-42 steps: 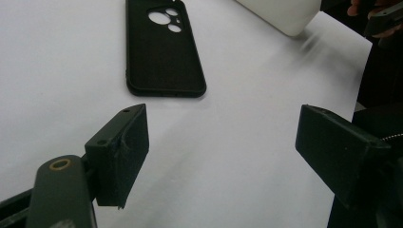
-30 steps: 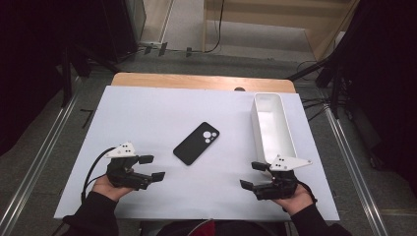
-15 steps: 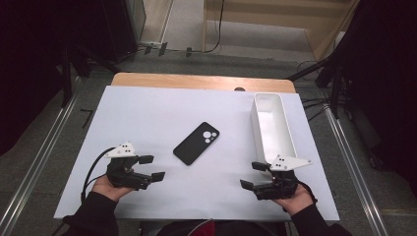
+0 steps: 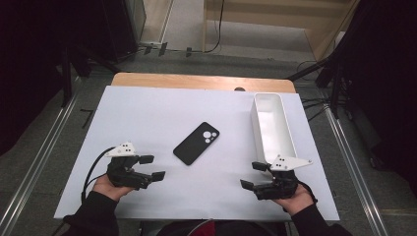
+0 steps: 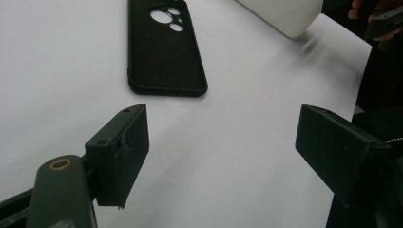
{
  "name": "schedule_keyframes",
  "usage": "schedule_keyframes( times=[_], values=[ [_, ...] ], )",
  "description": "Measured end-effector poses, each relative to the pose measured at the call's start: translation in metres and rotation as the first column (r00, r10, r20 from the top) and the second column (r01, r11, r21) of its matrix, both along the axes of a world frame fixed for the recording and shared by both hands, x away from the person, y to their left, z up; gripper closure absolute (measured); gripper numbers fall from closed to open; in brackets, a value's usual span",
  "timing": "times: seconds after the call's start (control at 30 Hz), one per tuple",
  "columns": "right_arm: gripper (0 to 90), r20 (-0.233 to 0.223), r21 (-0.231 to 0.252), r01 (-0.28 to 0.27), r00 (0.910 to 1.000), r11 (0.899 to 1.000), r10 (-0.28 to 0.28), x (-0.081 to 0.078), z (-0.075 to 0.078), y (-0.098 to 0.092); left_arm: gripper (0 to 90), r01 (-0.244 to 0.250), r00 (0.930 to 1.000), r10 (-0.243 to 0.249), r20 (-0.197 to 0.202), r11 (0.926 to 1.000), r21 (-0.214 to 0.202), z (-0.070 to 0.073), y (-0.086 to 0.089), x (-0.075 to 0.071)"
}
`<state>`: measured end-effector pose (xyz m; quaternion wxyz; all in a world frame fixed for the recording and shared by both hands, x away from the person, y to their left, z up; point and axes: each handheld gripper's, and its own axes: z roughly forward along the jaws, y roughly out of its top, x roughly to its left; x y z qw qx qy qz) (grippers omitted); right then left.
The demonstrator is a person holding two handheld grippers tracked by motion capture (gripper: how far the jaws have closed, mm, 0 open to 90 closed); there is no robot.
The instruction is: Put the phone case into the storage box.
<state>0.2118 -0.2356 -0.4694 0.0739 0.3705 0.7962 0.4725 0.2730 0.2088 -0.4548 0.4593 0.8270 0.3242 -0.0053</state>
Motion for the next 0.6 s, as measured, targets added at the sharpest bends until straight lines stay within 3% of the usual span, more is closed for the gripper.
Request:
schedule_keyframes(
  times=[0.6],
  values=[
    [19.9,-0.004,0.008,0.014,0.9999,1.000,-0.014,-0.0003,-0.0010,-0.0027,19.0,-0.039,0.9992,0.039,0.011,0.9992,-0.013,0.0012,0.0013,0.0042]
  ],
)
